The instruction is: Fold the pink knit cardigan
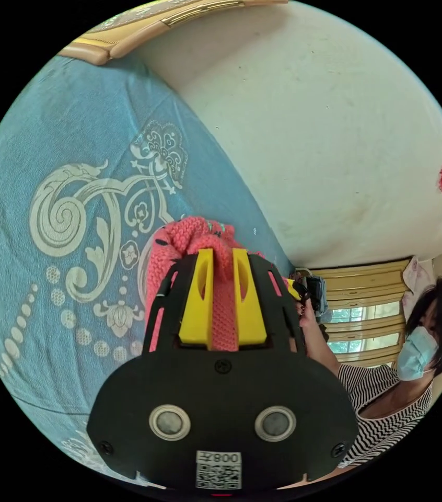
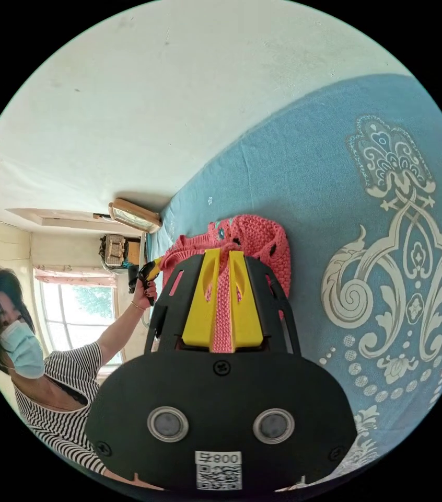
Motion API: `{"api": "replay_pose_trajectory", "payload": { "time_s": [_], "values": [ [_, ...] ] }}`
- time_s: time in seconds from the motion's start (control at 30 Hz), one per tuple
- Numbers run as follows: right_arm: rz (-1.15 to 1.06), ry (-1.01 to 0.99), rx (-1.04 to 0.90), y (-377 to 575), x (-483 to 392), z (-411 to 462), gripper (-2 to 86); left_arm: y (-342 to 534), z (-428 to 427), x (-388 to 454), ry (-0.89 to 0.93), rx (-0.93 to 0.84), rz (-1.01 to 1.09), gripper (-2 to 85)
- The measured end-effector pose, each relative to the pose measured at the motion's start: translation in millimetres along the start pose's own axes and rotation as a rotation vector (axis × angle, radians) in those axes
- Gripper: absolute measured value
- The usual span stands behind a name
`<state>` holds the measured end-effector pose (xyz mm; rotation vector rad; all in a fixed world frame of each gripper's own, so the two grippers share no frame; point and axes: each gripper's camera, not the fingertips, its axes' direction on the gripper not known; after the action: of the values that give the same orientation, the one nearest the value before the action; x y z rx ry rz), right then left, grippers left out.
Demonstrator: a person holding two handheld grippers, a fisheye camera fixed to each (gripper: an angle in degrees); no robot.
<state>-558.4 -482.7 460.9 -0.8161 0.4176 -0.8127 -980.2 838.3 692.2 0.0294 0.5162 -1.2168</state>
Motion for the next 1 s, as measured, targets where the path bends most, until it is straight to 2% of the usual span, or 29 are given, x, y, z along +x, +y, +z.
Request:
{"api": "replay_pose_trajectory", "payload": {
  "time_s": [0.2, 0.3, 0.4, 0.5, 0.57, 0.67, 0.83, 1.0],
  "values": [
    [-0.056, 0.023, 0.155, 1, -37, -8, 5.7, 3, -3, 43, 0.056, 0.142, 0.08, 7.4],
    [-0.161, 0.063, 0.104, -3, -73, 17, 3.7, -2, 35, 77, 0.046, 0.008, 0.154, 6.7],
    [-0.263, 0.199, -0.049, -11, -111, 70, 1.7, -9, 89, 117, -0.046, -0.152, 0.28, 4.9],
    [-0.368, 0.272, -0.138, -17, -146, 117, 0.7, -17, 140, 152, -0.162, -0.256, 0.385, 2.7],
    [-0.432, 0.357, -0.212, -21, -168, 155, 0.4, -22, 173, 167, -0.331, -0.313, 0.423, 1.4],
    [-0.474, 0.507, -0.256, -25, -183, 195, 0.1, -28, 189, 187, -0.361, -0.289, 0.455, 0.6],
    [-0.495, 0.587, -0.181, -35, -211, 211, 0.0, -36, 203, 220, -0.446, -0.232, 0.477, 0.2],
    [-0.482, 0.623, -0.144, -48, -224, 225, 0.0, -43, 218, 242, -0.449, -0.213, 0.461, 0.2]
  ]
}}
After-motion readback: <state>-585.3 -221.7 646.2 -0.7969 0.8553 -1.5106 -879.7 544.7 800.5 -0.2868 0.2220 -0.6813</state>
